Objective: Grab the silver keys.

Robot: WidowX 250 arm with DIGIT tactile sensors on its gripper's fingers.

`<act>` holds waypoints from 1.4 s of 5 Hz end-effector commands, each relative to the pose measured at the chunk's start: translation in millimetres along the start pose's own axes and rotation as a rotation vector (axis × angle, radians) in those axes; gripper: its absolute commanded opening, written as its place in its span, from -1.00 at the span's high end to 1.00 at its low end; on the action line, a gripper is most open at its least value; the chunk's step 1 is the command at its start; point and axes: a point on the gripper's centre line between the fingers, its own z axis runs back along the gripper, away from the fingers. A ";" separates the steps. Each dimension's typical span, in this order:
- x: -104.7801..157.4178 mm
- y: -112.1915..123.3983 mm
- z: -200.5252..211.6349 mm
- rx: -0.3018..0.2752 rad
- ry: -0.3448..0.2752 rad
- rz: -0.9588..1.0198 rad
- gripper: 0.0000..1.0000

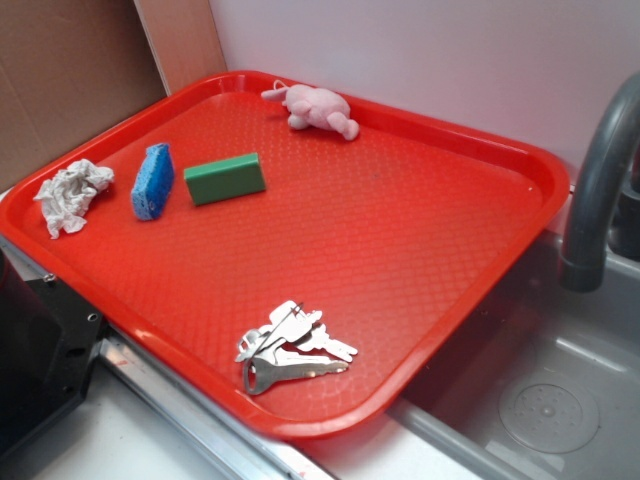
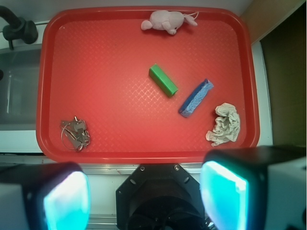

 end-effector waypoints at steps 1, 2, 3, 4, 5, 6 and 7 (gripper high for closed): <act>0.0 0.0 0.0 0.000 0.000 0.000 -1.00; 7.5 -48.5 -53.1 -0.082 0.003 -0.072 -1.00; 8.0 -88.9 -89.4 -0.121 -0.010 -0.018 -1.00; 6.0 -120.8 -129.1 -0.151 0.061 0.053 -1.00; 1.8 -144.2 -160.1 -0.108 0.063 0.043 -1.00; 2.0 -148.8 -178.7 -0.080 0.108 0.022 -1.00; 0.4 -147.9 -196.4 -0.043 0.155 -0.043 -1.00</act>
